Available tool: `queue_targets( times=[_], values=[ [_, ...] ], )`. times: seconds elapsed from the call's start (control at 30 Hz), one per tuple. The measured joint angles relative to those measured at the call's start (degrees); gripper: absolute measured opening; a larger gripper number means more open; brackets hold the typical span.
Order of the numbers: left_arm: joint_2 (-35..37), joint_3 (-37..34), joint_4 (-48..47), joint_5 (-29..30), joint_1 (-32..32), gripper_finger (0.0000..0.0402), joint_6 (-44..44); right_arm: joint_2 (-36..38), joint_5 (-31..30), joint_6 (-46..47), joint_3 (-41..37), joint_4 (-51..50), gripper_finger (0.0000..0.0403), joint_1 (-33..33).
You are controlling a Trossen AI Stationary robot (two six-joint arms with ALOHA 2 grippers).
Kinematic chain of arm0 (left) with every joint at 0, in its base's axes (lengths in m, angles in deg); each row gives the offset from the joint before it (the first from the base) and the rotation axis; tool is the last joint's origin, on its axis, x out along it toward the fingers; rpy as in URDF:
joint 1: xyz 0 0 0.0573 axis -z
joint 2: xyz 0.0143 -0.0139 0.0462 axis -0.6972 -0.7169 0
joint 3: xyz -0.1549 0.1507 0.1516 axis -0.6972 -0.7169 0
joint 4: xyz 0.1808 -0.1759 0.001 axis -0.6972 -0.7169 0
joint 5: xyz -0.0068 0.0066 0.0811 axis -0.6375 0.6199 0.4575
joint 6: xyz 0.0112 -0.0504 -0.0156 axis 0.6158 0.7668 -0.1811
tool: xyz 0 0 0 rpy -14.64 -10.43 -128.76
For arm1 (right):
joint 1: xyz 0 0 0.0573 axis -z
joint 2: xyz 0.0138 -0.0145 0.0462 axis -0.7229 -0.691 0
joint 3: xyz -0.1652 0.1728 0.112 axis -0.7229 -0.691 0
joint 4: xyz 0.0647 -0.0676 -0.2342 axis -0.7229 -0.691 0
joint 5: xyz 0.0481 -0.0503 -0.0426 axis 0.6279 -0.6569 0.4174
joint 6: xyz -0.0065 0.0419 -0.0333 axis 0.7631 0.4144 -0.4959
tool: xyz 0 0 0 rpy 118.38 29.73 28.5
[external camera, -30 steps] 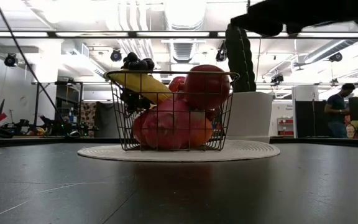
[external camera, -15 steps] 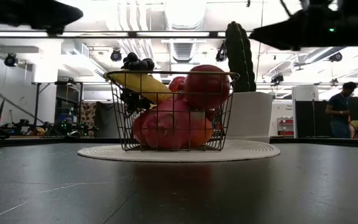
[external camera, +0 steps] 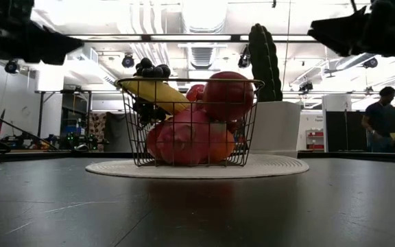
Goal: Build produce basket
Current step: Return to Home Position
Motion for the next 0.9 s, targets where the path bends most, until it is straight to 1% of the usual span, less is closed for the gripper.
queue_targets(
  times=[0.1,0.27,0.33,0.43,0.5,0.57,0.7,0.8,0.9],
  values=[
    [-1.96,0.0,2.59,-0.41,0.07,0.0006,1.23,3.65,0.04,-2.4,0.0,-1.28,0.0327,-0.06],
    [-3.26,-1.96,4.15,0.38,0.04,0.0006,1.45,8.16,0.02,-6.86,0.0,-1.27,0.0326,-0.08],
    [-3.37,-3.27,4.1,0.42,0.04,0.0006,1.11,10.31,-0.56,-6.79,-0.02,-1.92,0.0326,-0.08],
    [-3.27,-5.05,4.13,0.47,0.04,0.0006,1.01,13.56,-1.61,-3.05,-0.02,-2.56,0.0326,-0.06],
    [-3.48,-5.18,3.46,0.51,0.04,0.0006,1.21,15.22,-4.85,-1.98,-0.02,-4.53,0.0326,-0.08],
    [-3.99,-5.2,1.84,0.53,0.04,0.0006,1.25,16.11,-10.06,-2.72,-0.02,-6.62,0.0327,-0.08],
    [-5.38,-5.22,2.1,0.55,0.04,0.0006,1.28,15.78,-18.96,-2.94,-0.04,-8.54,0.0331,-0.06],
    [-6.29,-5.22,2.0,0.55,0.04,0.0006,1.29,14.76,-21.91,-2.95,-0.04,-8.54,0.0331,-0.06],
    [-7.12,-5.24,2.02,0.57,0.04,0.0006,1.31,14.09,-21.95,-2.97,-0.04,-8.8,0.033,-0.06]
  ],
)
